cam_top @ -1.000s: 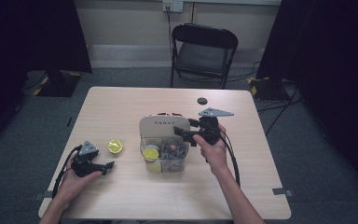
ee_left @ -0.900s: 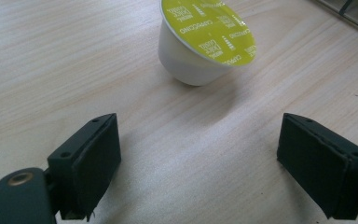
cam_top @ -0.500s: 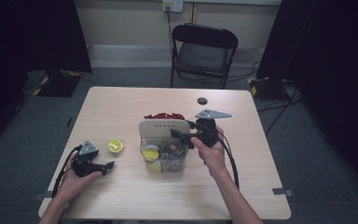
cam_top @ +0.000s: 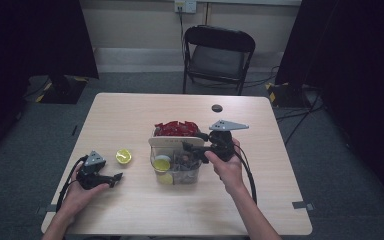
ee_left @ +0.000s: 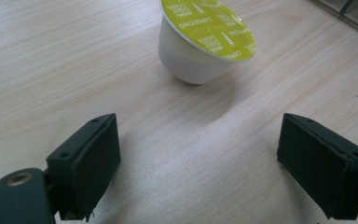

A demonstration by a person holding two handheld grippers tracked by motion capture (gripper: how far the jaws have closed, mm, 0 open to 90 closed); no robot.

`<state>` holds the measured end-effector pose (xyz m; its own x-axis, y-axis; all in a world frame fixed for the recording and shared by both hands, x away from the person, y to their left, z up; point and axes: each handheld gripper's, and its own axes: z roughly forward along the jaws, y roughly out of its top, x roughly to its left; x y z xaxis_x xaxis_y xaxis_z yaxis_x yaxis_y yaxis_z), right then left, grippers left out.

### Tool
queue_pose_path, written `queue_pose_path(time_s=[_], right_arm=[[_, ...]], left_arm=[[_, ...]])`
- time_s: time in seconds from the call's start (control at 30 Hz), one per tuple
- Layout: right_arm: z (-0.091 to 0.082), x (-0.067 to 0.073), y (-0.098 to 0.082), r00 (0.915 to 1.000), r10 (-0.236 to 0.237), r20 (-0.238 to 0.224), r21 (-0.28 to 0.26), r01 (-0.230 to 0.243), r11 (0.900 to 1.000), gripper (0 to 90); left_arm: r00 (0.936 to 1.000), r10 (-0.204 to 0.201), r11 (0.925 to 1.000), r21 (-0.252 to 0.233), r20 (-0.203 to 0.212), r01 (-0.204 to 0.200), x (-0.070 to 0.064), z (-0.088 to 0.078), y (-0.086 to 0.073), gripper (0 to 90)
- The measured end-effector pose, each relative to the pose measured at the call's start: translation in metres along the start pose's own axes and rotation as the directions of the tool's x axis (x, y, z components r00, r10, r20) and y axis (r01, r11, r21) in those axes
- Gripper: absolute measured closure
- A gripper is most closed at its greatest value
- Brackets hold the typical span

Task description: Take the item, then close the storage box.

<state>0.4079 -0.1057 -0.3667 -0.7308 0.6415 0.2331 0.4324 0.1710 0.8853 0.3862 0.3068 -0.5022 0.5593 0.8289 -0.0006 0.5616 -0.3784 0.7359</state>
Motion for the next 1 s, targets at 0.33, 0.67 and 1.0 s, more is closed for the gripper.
queue_pose_path(time_s=[0.33,0.67,1.0], right_arm=[[0.000,0.005,-0.002,0.9998,0.002,-0.021,0.018,-0.001,1.000,30.6],[-0.006,0.001,-0.007,0.9997,0.017,-0.014,0.027,-0.017,0.999,28.7],[-0.017,0.003,-0.016,1.0000,0.001,0.001,0.030,-0.001,1.000,28.8]], left_arm=[[1.0000,0.000,1.0000,0.000,0.001,0.000,0.000,0.000,0.000,12.6],[1.0000,-0.002,1.0000,-0.002,-0.002,0.002,0.000,0.000,0.000,12.8],[1.0000,0.000,1.0000,0.000,-0.001,0.000,0.000,0.000,0.000,12.7]])
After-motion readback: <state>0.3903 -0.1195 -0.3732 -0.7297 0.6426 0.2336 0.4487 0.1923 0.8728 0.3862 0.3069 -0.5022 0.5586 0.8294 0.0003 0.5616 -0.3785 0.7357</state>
